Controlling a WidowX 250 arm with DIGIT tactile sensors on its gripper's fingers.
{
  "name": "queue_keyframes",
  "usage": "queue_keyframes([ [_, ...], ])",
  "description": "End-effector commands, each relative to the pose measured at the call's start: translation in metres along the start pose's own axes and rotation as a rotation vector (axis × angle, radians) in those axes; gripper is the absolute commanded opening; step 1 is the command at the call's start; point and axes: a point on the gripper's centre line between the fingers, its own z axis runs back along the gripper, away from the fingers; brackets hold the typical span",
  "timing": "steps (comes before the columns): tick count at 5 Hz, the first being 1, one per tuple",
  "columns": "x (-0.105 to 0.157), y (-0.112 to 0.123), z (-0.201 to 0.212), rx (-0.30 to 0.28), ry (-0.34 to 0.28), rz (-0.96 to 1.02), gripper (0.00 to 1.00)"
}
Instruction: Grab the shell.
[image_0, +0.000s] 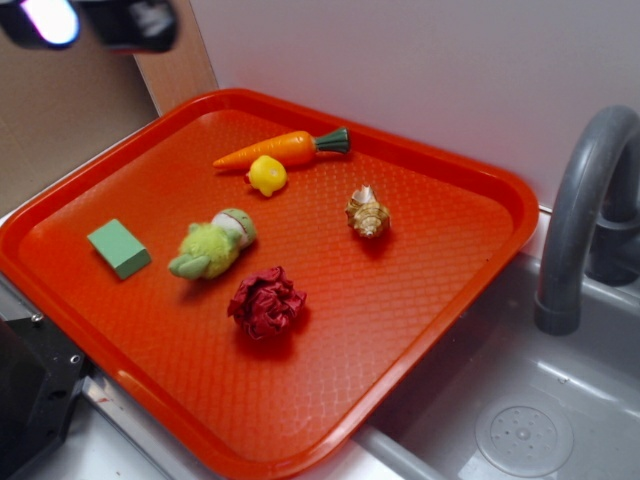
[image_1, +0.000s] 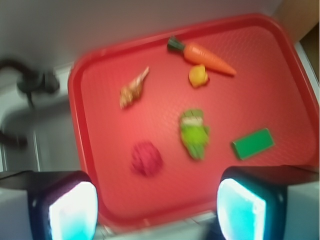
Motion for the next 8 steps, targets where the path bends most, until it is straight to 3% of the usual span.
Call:
queue_keyframes([
  [1,0.057,-0.037,-0.039,0.060,-0.152,0.289,1.00],
  [2,0.066,-0.046,-0.074,0.098,-0.176,0.342,1.00],
  [3,0.065,-0.045,-0.109,0.122,-0.163,0.362,1.00],
  [5,0.072,-0.031,-0.156,0.170,-0.178,0.391,1.00],
  [7,0.080,-0.023,-0.195,0.139,-0.163,0.377,1.00],
  [8,0.077,-0.020,-0.210,0.117,-0.097,0.354,1.00],
])
